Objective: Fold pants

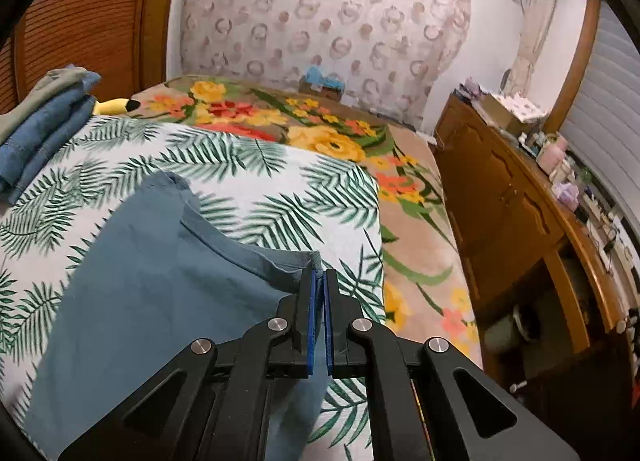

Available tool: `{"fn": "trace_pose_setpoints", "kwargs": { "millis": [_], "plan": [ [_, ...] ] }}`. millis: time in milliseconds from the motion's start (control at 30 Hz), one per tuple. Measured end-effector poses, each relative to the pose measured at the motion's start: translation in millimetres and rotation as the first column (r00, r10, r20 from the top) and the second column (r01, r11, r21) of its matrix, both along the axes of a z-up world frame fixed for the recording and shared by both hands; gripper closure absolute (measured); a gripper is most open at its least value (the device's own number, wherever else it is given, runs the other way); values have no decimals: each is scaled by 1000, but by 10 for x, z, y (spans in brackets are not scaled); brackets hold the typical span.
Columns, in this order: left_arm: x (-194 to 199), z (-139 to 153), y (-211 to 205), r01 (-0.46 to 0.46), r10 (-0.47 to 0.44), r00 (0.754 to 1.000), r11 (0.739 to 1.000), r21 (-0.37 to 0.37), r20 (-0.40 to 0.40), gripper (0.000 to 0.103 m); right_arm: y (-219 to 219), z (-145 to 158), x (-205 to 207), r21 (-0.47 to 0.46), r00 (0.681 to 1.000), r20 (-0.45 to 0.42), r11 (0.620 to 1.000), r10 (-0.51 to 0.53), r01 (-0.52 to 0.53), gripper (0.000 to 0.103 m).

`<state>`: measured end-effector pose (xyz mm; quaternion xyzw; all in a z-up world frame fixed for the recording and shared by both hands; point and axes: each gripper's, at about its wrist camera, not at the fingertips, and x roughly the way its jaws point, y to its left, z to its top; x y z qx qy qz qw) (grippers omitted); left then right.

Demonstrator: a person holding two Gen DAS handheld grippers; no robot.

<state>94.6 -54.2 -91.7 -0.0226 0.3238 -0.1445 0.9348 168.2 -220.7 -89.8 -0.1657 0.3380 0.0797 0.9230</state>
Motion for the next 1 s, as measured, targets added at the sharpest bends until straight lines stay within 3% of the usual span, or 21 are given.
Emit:
{"fn": "trace_pose_setpoints", "kwargs": {
  "millis": [233, 367, 500, 767, 1000],
  "plan": [
    [-2, -10, -6, 2, -2, 1000, 1000, 0, -3, 20, -210, -42, 163, 119, 997, -70, 992, -24, 32, 99],
    [-1, -34, -37, 10, -10, 1000, 1000, 4, -14, 20, -364, -30, 162, 179, 997, -72, 982, -41, 53, 82],
    [-7, -50, -89, 21, -21, 1000, 1000, 14, -22, 20, -484, -64, 181, 233, 995, -90, 971, -34, 54, 80],
    [41, -121, -187, 48, -46, 997, 998, 35, -63, 20, -340, -224, 205, 230, 993, -118, 973, 23, 5, 80],
    [89, -258, -267, 62, -52, 992, 995, 75, -117, 20, -275, -336, 332, 159, 991, -135, 987, 2, 19, 80]
  ]
}}
